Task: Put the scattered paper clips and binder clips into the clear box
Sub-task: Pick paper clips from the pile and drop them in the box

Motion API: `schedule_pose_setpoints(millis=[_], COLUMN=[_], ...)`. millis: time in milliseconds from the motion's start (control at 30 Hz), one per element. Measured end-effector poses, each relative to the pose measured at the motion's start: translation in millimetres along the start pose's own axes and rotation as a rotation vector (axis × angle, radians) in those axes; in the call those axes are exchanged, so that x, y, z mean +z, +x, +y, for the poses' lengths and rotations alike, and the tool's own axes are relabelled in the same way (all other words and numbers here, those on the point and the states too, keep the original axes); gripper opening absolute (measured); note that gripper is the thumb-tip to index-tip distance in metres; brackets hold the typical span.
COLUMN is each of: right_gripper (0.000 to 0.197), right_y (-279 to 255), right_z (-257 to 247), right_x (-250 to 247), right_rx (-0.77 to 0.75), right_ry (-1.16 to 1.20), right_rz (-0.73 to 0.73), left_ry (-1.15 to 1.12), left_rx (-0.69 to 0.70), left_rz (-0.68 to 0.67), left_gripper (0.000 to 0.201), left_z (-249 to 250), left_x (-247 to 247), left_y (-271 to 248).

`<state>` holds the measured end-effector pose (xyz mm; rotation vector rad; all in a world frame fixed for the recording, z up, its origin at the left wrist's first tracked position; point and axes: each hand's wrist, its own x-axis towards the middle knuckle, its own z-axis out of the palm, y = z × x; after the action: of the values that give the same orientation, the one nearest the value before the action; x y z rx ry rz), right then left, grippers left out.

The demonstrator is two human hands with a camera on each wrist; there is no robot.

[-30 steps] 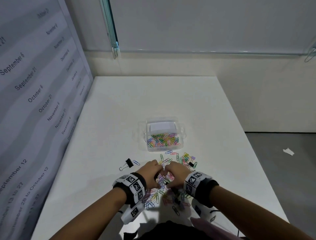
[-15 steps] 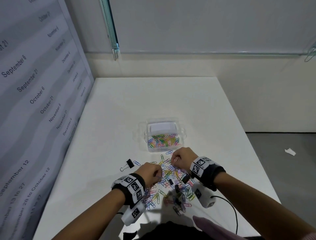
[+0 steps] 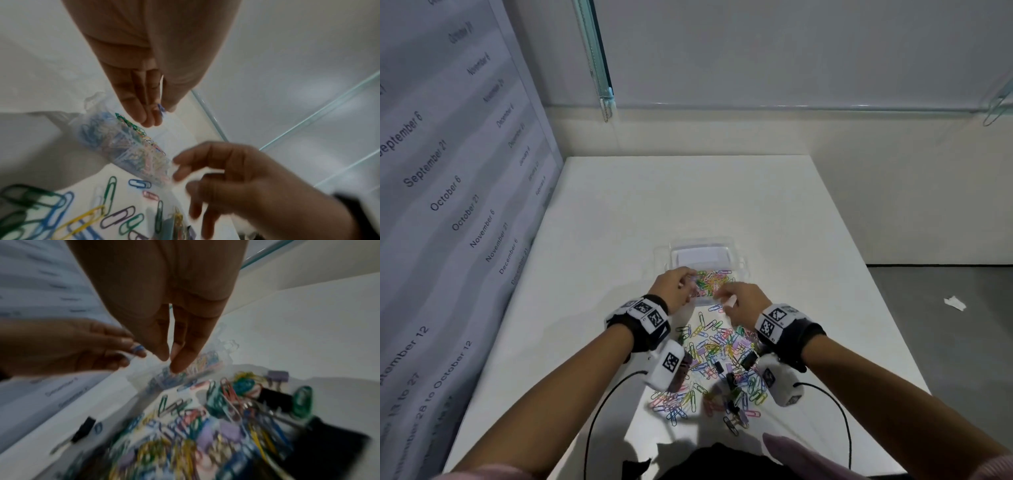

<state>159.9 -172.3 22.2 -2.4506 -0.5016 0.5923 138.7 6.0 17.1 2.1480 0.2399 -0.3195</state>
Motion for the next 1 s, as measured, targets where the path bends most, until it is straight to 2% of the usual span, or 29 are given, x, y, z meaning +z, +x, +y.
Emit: schedule_pose_setpoints(millis=[100,200,300,367,467,533,633,800,900,1000], right_gripper=[0.025,0.023,0.026,0.027,0.022,0.02,0.014,0.035,0.024,0.022], right_y=[-14,-23,-25,-26,-27,-28,-31,-32,-34,-34], right_z=[5,6,7,8,8,7,7,14,13,7], right_x=[19,36,48,54,54,51,49,50,50,48], right_rx=[-0.069,-0.093,-0.098,-0.105,-0.12,-0.114,-0.104,-0.07,-0.077,-0.078], right_ry=[-0.119,-0.182,-0.25,-0.284,-0.294,-0.301,-0.297,-0.273,-0.247,-0.17], right_rz=[-0.124,-0.283,-0.385,-0.401,-0.391,-0.38,-0.365,-0.349,-0.337,-0.261], left_ry=[0.009,0.058,0.18,0.298,0.504,0.573,0.593,0.565,0.496,0.336], left_rx=[0.017,0.058,0.086,0.093,0.131,0.161,0.202,0.25,0.226,0.149], left_rz=[-0.01,-0.06,-0.18,-0.316,-0.446,-0.437,-0.401,-0.363,-0.35,-0.291], left_gripper=[0.037,0.029,0.021,0.019,0.033,0.034,0.021,0.003,0.016,0.01], left_z=[2,-4,-19,-30,-42,-46,-50,-52,-54,-58], left_x=[4,11,19,24,32,38,44,47,46,41], left_y=[0,-14,-35,-47,-55,-55,-54,-54,-56,-63])
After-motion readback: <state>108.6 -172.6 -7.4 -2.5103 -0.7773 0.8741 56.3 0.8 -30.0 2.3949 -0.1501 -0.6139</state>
